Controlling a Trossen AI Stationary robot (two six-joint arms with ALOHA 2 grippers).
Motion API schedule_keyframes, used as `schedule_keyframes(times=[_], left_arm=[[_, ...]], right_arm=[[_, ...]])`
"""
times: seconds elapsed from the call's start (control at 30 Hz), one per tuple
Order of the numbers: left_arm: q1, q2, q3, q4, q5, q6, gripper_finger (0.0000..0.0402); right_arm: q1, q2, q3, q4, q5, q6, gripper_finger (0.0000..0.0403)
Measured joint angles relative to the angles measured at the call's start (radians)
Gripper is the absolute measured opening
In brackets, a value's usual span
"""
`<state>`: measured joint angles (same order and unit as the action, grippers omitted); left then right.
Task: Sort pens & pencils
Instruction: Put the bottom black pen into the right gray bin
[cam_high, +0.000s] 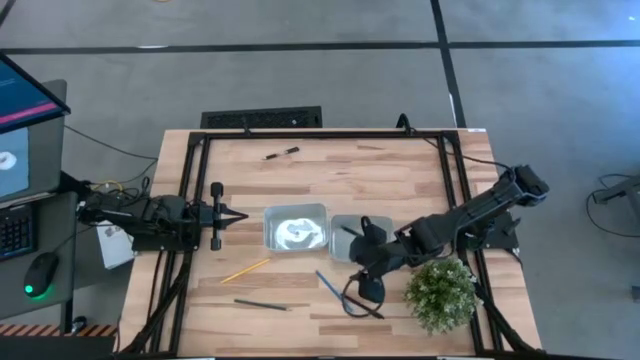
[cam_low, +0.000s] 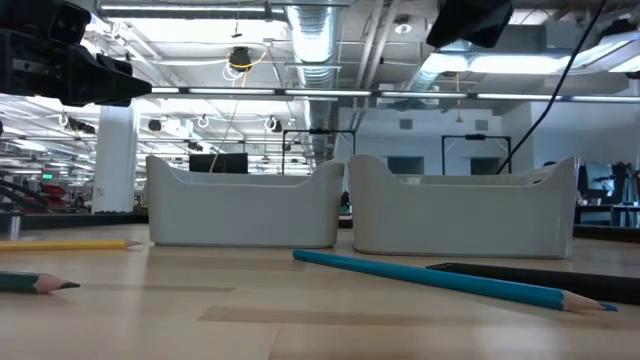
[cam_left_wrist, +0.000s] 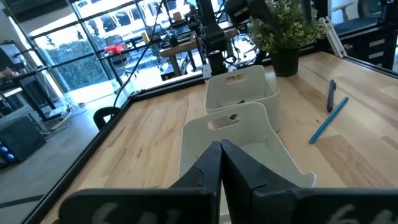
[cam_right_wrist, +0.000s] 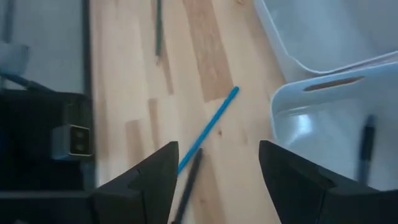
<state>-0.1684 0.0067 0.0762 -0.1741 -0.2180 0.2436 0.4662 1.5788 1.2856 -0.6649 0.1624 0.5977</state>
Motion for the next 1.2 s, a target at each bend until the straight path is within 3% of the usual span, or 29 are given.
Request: schedule_keyframes(times=[0.37, 0.57, 0.97, 1.2], left_arm=[[0.000, 0.000, 0.000, 0.000, 0.000, -0.001, 0.0000], [0.000, 0.007, 0.000, 0.000, 0.001, -0.002, 0.0000], [0.000, 0.034, 0.000, 0.000, 0.001, -0.020, 0.0000], [0.000, 0.047, 0.000, 0.001, 0.002, -0.040, 0.0000]], right_arm=[[0.017, 0.265, 0.302, -0.426, 0.048, -0.008, 0.0244], [0.059, 0.366, 0.380, -0.397, 0.005, 0.086, 0.0244], [0.190, 0.434, 0.376, -0.378, -0.050, 0.477, 0.0244], [0.240, 0.467, 0.372, -0.398, -0.051, 0.617, 0.0244]])
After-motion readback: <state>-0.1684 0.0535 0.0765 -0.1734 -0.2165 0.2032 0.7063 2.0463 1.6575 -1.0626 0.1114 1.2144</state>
